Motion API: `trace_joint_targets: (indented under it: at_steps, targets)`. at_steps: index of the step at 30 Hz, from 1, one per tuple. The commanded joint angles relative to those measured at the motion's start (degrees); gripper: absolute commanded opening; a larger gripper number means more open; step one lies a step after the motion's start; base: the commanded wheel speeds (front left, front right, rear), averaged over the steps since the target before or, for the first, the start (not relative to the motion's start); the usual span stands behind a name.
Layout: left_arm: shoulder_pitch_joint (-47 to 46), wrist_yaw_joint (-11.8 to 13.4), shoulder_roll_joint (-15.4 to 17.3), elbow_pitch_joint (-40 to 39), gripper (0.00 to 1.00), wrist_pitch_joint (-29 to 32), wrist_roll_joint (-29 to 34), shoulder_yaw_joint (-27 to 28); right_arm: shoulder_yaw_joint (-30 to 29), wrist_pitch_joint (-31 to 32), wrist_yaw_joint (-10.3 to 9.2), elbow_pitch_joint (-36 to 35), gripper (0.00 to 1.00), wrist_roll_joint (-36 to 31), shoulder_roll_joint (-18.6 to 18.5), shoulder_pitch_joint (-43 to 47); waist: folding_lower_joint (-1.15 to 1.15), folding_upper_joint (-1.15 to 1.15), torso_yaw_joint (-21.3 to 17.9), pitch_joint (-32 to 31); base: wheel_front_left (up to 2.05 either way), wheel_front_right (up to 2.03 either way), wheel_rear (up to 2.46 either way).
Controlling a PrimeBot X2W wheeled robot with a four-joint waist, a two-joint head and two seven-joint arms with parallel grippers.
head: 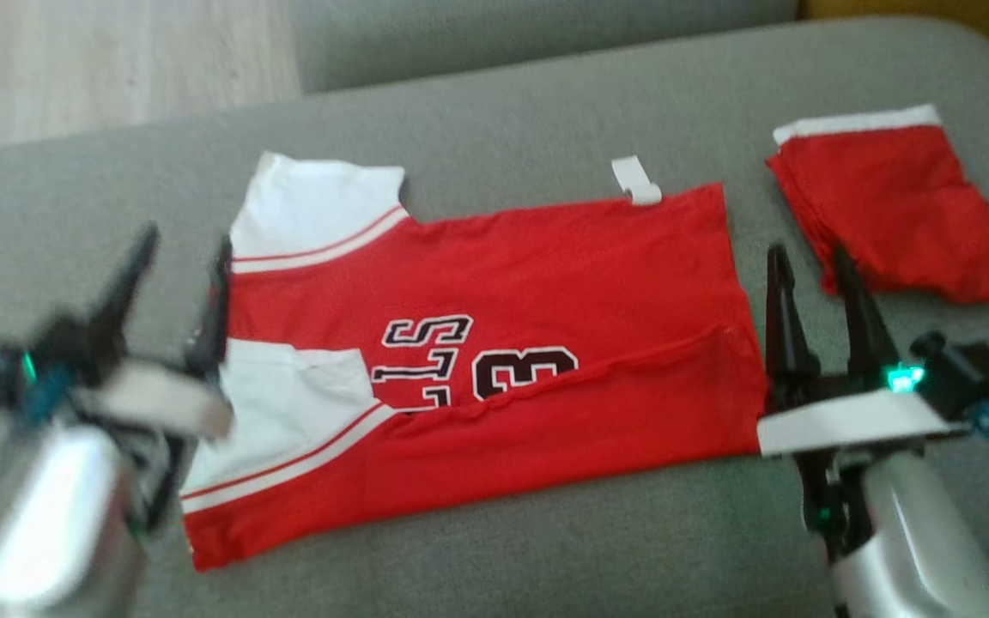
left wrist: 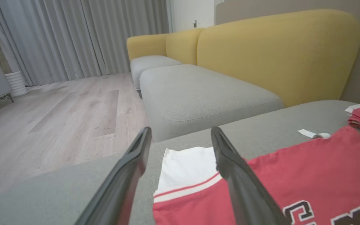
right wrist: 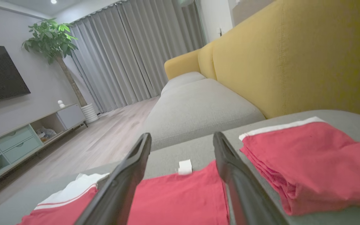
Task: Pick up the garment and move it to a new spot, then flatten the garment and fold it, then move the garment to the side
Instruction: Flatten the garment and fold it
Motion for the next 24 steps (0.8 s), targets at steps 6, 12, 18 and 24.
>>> trace_joint_targets:
  at_steps: [6, 12, 18, 24]
  targets:
    - [-18.3, -5.3, 8.2, 7.7, 1.00, 13.0, -0.1, -1.6, 4.2, -0.6, -0.04, -5.0, 1.00, 1.4, -0.2, -6.3, -0.01, 0.00, -3.9, 8.4, 0.00, 0.00, 0.00]
    - [-28.4, -6.1, 13.9, 15.7, 1.00, 24.0, -6.9, -9.0, 6.8, -0.6, -0.04, -6.8, 1.00, 3.2, -0.2, -9.0, -0.01, 0.00, -7.0, 13.2, 0.00, 0.00, 0.00]
    - [-34.0, -6.2, 19.4, 18.7, 1.00, 27.9, -15.1, -16.6, 8.1, -0.6, -0.04, -8.9, 1.00, 4.8, -0.2, -9.6, -0.01, 0.00, -9.0, 16.8, 0.00, 0.00, 0.00]
    - [-38.3, -6.2, 20.0, 22.8, 1.00, 28.1, -20.7, -18.3, 8.3, -0.6, -0.04, -9.0, 1.00, 5.4, -0.2, -10.0, -0.01, 0.00, -10.2, 19.5, 0.00, 0.00, 0.00]
